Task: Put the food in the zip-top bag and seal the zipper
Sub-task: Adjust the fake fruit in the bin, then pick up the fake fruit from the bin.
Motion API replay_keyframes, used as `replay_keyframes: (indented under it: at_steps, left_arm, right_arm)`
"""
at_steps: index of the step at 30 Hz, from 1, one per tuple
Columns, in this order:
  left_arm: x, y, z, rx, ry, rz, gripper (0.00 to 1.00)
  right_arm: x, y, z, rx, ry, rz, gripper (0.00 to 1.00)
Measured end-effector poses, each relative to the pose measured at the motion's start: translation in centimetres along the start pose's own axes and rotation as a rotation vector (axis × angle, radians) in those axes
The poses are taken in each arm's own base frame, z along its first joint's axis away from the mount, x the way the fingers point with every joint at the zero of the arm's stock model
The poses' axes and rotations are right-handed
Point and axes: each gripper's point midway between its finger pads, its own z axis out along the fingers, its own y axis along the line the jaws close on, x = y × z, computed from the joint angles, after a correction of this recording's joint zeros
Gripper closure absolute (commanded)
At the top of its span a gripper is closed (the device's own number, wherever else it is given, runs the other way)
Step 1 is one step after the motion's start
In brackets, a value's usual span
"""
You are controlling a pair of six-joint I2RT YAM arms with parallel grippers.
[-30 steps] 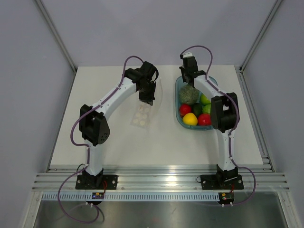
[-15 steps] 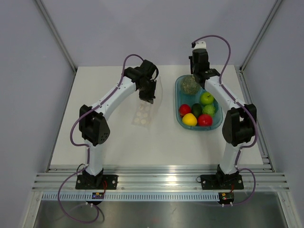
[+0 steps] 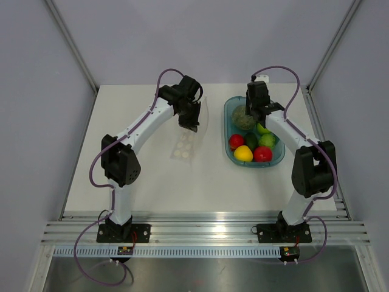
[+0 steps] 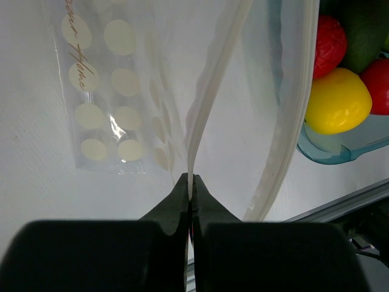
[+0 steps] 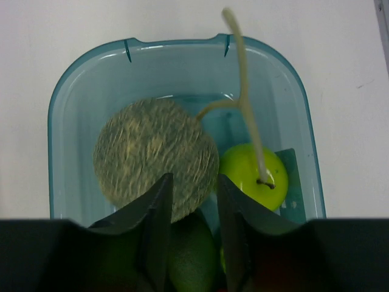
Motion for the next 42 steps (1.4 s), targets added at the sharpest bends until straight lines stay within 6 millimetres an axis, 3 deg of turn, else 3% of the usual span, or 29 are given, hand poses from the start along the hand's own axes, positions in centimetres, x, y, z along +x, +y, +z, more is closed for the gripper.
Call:
replay_keyframes:
  at_steps: [2,4,7,10,15,17,19,23,27,39,42]
  left_arm:
    - [0.0,0.0,0.0,0.001,0.0,0.002,1.0]
    - [0.0,0.0,0.0,0.0,0.001,0.002,1.0]
    - [0.1,0.0,0.1,-0.001,0.003,0.002,1.0]
    - [0.1,0.1,0.1,-0.001,0.003,0.002,1.0]
    - [0.3,0.2,0.2,-0.007,0.008,0.002,1.0]
    - [0.4,0.3,0.3,-0.01,0.011,0.001,1.0]
    - [0.4,0.3,0.3,-0.01,0.01,0.001,1.0]
    - [0.4,0.2,0.2,-0.008,0.009,0.003,1.0]
    - [0.4,0.2,0.2,-0.008,0.009,0.003,1.0]
    - [0.7,-0.3,0.2,-0.004,0.012,0.013,1.0]
    - [0.7,-0.3,0.2,-0.004,0.012,0.013,1.0]
  right_arm:
    - [0.4,-0.2,-0.2,0.008,0.025,0.005,0.54]
    - [0.3,-0.2,-0.5,0.012,0.038,0.018,0.46]
    - [-0.7,-0.3,-1.2,0.014,0.034,0.041,0.44]
    - [-1.7,-0.5,-2.7,0.006,0.031,0.073,0.32]
    - [-2.5,0.5,-5.8,-0.099,0.039,0.158,0.23]
    - [-1.3,1.4,-6.5,-0.151,0.067,0.199,0.21]
    - [1.1,2.3,-6.5,-0.192,0.133,0.225,0.2]
    - [6.7,3.9,-5.3,-0.234,0.301,0.248,0.16]
    - [10.2,5.2,-4.2,-0.257,0.417,0.257,0.16]
    - [14.2,6.5,-2.4,-0.231,0.548,0.33,0.25]
    - [14.6,6.6,-2.1,-0.222,0.557,0.343,0.43]
